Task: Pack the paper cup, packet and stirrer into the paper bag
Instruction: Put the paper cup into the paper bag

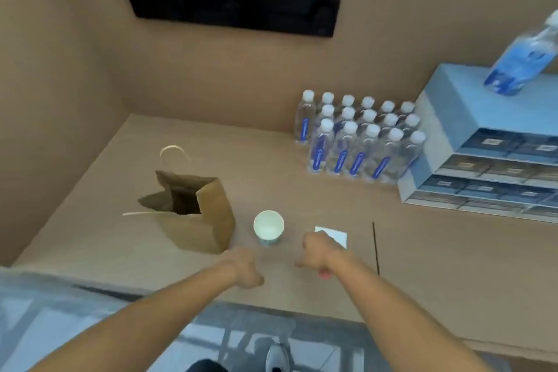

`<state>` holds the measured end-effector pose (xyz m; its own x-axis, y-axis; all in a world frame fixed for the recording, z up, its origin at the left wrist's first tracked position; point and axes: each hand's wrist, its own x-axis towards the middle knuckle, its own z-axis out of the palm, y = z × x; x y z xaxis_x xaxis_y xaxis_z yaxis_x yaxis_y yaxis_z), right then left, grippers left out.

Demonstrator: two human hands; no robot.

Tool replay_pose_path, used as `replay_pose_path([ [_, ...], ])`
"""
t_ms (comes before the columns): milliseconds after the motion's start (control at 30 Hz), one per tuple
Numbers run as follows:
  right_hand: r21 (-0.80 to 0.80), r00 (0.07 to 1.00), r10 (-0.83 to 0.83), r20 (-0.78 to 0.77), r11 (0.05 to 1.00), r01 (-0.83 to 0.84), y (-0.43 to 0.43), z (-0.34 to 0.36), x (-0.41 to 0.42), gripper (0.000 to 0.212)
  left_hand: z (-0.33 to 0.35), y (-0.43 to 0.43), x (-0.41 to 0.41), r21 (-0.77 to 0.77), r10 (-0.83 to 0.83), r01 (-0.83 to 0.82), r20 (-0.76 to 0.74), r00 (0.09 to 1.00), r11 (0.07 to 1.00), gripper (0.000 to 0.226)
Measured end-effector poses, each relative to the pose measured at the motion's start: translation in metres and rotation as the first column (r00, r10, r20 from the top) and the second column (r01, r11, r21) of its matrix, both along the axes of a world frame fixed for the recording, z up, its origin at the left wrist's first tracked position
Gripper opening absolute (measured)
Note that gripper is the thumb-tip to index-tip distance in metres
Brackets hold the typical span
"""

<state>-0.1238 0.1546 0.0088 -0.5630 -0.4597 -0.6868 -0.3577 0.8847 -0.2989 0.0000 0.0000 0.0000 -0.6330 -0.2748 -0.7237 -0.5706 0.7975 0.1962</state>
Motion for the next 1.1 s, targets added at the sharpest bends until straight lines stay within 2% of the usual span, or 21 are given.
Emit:
replay_pose_path([
  [67,-0.168,0.994,-0.103,0.022,0.98,0.105,-0.01,-0.022,0.0,0.046,-0.02,-0.001,-0.007,0.065,0.175,-0.165,-0.186,0.967,0.984,0.059],
  [167,-0.483,0.963,-0.208,0.172,0.834,0.267,-0.029,-0.053,0.006,0.064,-0.044,-0.003,-0.019,0.328,0.505,-0.395,-0.4,0.765,0.858,0.062],
  [233,-0.565,0.928,-0.258,0.267,0.738,0.368,-0.04,-0.063,0.005,0.073,-0.057,-0.006,-0.027,0.459,0.632,-0.446,-0.43,0.645,0.768,0.061],
  [300,-0.554,0.878,-0.279,0.389,0.69,0.466,-0.046,-0.062,0.003,0.072,-0.056,-0.009,-0.031,0.519,0.656,-0.421,-0.446,0.608,0.743,0.059],
  [333,-0.547,0.862,-0.28,0.422,0.68,0.488,-0.047,-0.058,0.002,0.069,-0.052,-0.01,-0.031,0.537,0.653,-0.401,-0.448,0.61,0.742,0.058],
  [400,-0.589,0.883,-0.254,0.395,0.667,0.456,-0.047,-0.039,-0.001,0.061,-0.03,-0.01,-0.028,0.539,0.614,-0.337,-0.494,0.616,0.772,0.055],
  [533,-0.673,0.933,-0.15,0.329,0.656,0.342,-0.038,0.048,-0.003,0.052,0.06,-0.013,-0.008,0.508,0.474,-0.166,-0.57,0.671,0.845,0.043],
  [633,-0.692,0.957,0.048,0.286,0.701,0.172,-0.039,0.129,0.003,0.047,0.141,-0.029,0.023,0.437,0.357,-0.095,-0.571,0.739,0.894,0.044],
  [700,-0.692,0.945,0.178,0.275,0.719,0.066,-0.048,0.179,0.014,0.044,0.188,-0.044,0.044,0.389,0.285,-0.039,-0.6,0.747,0.921,0.044],
  [767,-0.705,0.955,0.227,0.19,0.709,-0.028,-0.066,0.213,0.027,0.047,0.222,-0.066,0.062,0.355,0.249,-0.01,-0.637,0.73,0.935,0.038],
  [867,-0.691,0.981,0.187,-0.058,0.701,-0.174,-0.105,0.228,0.051,0.052,0.236,-0.108,0.086,0.286,0.267,-0.083,-0.698,0.665,0.955,0.027],
  [967,-0.667,0.978,0.147,-0.148,0.715,-0.209,-0.142,0.213,0.072,0.054,0.207,-0.144,0.092,0.233,0.37,-0.307,-0.76,0.535,0.923,0.016],
  [1000,-0.651,0.974,0.147,-0.173,0.725,-0.225,-0.153,0.204,0.076,0.054,0.193,-0.153,0.088,0.198,0.382,-0.366,-0.748,0.544,0.909,0.017],
  [1100,-0.547,0.94,0.171,-0.296,0.776,-0.314,-0.174,0.178,0.082,0.053,0.156,-0.172,0.071,0.036,0.321,-0.367,-0.571,0.756,0.929,0.054],
])
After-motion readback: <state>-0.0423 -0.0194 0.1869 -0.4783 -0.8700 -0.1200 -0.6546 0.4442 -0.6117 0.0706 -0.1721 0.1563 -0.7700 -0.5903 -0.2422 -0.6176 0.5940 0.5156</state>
